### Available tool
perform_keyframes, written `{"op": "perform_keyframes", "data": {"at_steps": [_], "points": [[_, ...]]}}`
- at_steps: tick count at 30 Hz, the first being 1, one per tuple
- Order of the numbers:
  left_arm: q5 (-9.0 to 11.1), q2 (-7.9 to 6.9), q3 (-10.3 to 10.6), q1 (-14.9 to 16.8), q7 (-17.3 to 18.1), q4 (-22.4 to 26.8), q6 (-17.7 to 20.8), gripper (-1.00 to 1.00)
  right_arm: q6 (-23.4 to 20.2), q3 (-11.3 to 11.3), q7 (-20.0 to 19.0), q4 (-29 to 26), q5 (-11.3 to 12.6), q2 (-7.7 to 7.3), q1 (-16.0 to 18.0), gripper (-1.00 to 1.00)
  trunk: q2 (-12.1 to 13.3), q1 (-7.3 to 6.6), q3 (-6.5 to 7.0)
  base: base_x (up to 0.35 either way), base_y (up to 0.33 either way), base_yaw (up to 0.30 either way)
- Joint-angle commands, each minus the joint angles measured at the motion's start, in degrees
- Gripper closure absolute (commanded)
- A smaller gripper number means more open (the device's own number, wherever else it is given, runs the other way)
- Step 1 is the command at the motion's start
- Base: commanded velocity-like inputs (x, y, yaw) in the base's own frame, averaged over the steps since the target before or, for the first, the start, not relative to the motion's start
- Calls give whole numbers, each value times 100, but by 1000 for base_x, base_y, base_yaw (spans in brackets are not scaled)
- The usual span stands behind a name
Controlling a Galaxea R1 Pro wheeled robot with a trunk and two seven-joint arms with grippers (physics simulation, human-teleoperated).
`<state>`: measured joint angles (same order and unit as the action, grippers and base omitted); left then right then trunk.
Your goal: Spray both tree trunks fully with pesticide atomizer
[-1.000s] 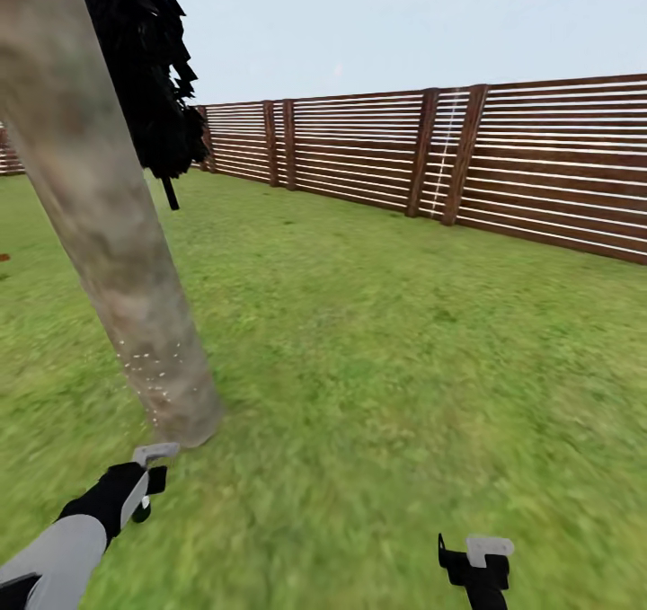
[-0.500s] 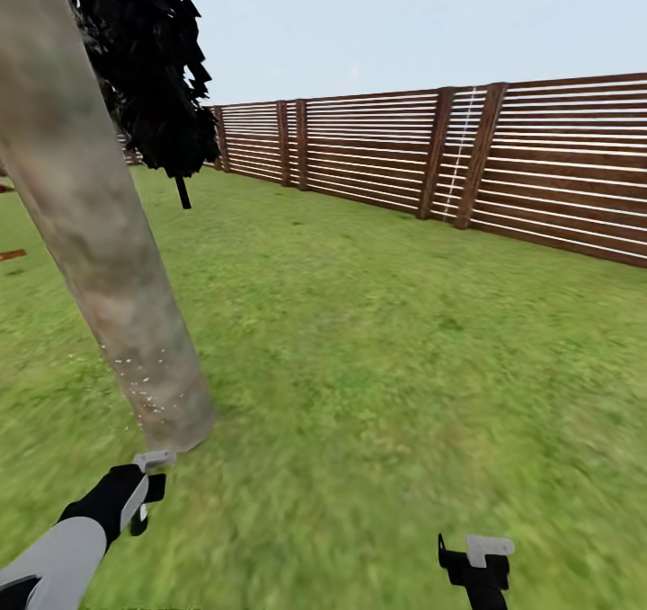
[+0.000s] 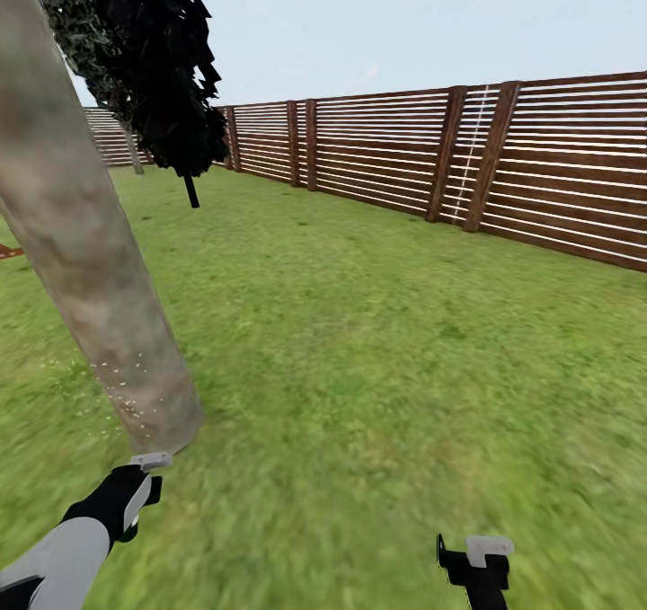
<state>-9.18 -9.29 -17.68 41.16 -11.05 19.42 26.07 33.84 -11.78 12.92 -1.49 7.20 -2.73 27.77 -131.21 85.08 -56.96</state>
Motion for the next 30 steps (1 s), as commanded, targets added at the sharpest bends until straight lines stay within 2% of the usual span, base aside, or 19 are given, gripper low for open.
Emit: {"op": "perform_keyframes", "data": {"at_steps": [1, 8, 17, 20, 30], "points": [[1, -1, -16, 2, 0, 0, -3, 100, 0, 1, 0, 0, 0, 0, 0, -100, 0, 0, 0, 100, -273, 0], [12, 6, -31, 2, -2, 8, -5, 100, 0, 1, 0, 0, 0, 1, 0, -100, 0, 0, 0, 101, -273, 24], [15, 6, -42, 4, -9, 9, -5, 100, 0, 1, 0, 0, 0, 1, 0, -100, 0, 0, 0, 162, -240, 266], [28, 6, -50, -1, -11, 9, 0, 100, 0, 1, 0, 0, 0, 1, 0, -100, 0, 0, 0, 304, -69, 213], [30, 6, -47, 1, -6, 9, -5, 100, 0, 1, 0, 0, 0, 5, 0, -100, 0, 0, 0, 334, -15, 26]]}}
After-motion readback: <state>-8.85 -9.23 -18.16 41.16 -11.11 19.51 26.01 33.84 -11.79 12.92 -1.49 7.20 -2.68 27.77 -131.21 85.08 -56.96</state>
